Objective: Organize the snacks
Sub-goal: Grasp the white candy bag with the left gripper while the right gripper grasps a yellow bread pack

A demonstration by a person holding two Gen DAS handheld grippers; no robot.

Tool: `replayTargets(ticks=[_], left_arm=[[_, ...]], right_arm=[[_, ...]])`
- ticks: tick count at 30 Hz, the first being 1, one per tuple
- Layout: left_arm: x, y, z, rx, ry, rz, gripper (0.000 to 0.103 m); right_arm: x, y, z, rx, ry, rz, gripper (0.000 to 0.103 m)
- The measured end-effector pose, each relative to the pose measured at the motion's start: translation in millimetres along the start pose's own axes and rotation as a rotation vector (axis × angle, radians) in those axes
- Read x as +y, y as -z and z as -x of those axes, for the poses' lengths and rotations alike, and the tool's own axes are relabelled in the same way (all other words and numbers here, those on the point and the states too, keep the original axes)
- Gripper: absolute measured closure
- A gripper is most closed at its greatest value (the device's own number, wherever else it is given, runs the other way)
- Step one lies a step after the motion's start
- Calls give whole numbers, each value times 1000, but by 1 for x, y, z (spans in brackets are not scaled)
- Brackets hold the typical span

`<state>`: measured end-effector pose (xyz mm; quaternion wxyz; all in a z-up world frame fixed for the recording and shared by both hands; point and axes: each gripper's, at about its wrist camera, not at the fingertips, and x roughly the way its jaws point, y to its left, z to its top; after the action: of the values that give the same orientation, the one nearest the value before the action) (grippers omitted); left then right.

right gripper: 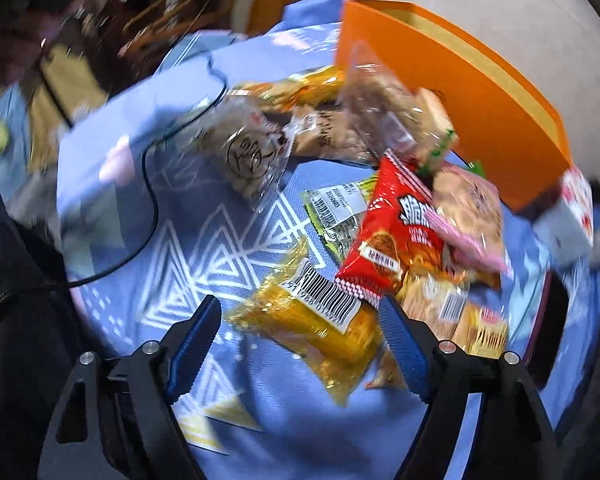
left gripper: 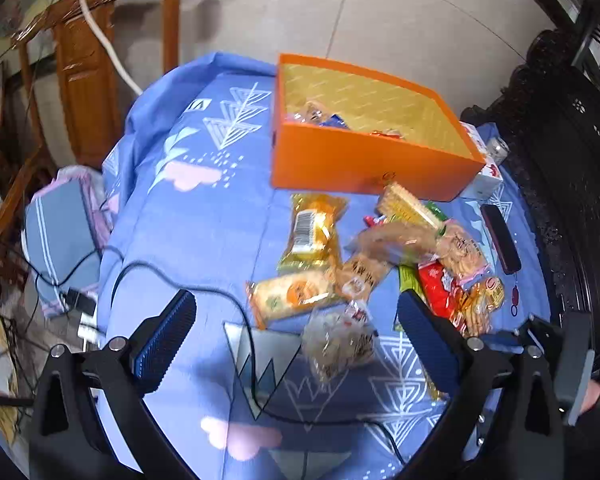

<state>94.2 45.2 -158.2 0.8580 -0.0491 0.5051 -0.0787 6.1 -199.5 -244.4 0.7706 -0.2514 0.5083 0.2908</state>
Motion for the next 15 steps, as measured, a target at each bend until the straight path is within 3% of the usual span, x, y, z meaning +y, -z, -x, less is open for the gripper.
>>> replayTargets(ticks=[5, 7, 8, 9, 11, 13, 15], left_arm=[[14, 21, 11, 11, -31, 60, 4], [19, 27, 14, 12, -43, 80, 4], [22, 31, 15, 15, -51, 90, 4], [25, 33, 16, 21, -58, 98, 4], [29, 39, 16, 27, -71, 113, 4], [29, 43, 16, 28, -76, 116, 4], [27, 44, 13, 33, -75, 110, 4]], right_arm=[[6, 0, -34, 116, -38, 157, 21], [6, 1, -45, 123, -39, 185, 23], [5, 0, -49, 131, -59, 168, 27], [2, -2, -54, 141, -88, 138, 38], [-2, -3, -58, 129, -121, 69, 44], [-3, -2, -53, 125, -134, 48, 61], [-6, 0, -46, 114, -153, 8, 65]])
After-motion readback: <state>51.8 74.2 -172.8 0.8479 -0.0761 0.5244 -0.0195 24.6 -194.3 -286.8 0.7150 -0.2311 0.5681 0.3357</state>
